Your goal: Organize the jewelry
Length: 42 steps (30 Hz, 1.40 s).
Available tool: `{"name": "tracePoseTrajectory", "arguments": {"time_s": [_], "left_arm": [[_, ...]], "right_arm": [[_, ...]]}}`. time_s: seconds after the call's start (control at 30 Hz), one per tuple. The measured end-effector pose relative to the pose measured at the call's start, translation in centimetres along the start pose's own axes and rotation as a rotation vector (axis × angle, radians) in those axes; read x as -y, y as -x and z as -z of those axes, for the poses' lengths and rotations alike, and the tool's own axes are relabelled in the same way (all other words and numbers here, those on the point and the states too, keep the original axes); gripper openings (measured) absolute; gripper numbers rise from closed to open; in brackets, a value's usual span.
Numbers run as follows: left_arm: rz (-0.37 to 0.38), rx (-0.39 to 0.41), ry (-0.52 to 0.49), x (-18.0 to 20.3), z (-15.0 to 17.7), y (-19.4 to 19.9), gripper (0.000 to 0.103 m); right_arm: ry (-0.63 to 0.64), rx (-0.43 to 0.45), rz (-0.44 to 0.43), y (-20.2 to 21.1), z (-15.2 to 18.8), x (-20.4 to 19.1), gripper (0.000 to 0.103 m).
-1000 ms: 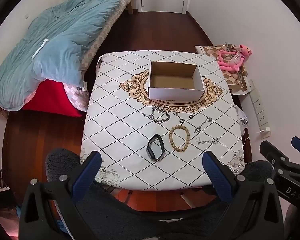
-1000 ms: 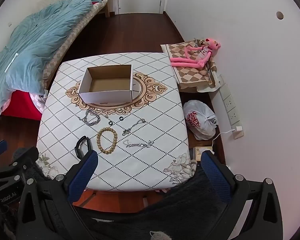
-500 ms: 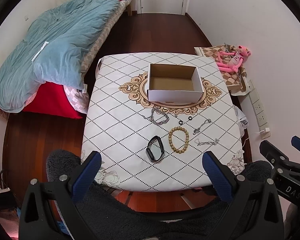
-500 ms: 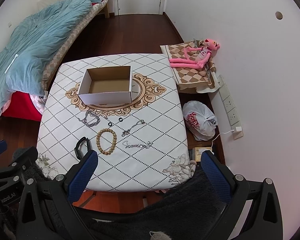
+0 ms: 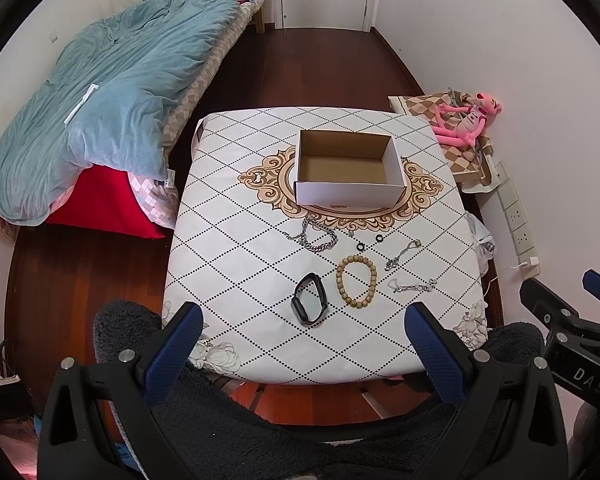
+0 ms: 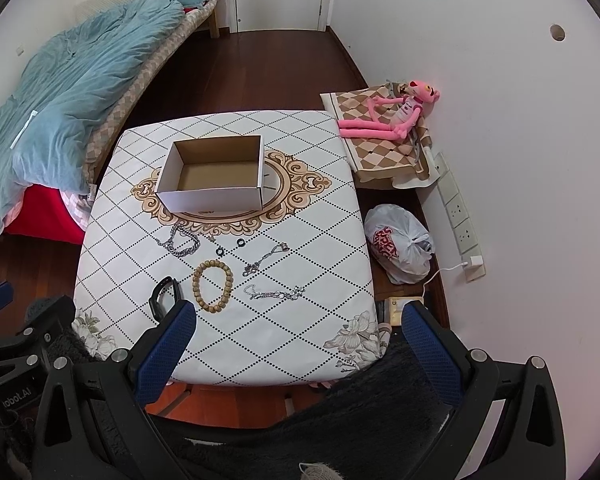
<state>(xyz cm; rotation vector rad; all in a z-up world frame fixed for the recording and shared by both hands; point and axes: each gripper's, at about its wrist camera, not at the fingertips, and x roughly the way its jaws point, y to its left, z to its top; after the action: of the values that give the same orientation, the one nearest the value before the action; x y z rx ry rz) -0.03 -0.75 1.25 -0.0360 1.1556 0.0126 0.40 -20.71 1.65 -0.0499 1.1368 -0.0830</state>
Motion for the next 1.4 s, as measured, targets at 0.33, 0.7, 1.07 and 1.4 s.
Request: {"name": "tracePoseTrajectory", "arguments": {"time_s": [0.33, 0.7, 1.07, 1.4], "left_arm": [[-0.004, 0.002, 0.000, 0.3, 0.0, -0.2, 0.103], [-0.003, 0.005, -0.002, 0.6, -0.2, 0.1, 0.103], [-0.003, 0.016, 0.003, 0.5, 0.4, 0.2, 0.103], [-0.003, 0.023, 0.006, 0.1, 0.5, 0.6, 0.103]], "right_arm": [[-0.001, 0.005, 0.002, 0.2, 0.0, 0.2, 0.103], [-0.002, 0.004, 0.004, 0.3, 0.1, 0.5, 0.103], [-0.002, 0.013, 0.001, 0.8, -0.1, 0.8, 0.103], [-0.004, 0.019, 0.000, 1.1, 0.1, 0.7, 0.103]]}}
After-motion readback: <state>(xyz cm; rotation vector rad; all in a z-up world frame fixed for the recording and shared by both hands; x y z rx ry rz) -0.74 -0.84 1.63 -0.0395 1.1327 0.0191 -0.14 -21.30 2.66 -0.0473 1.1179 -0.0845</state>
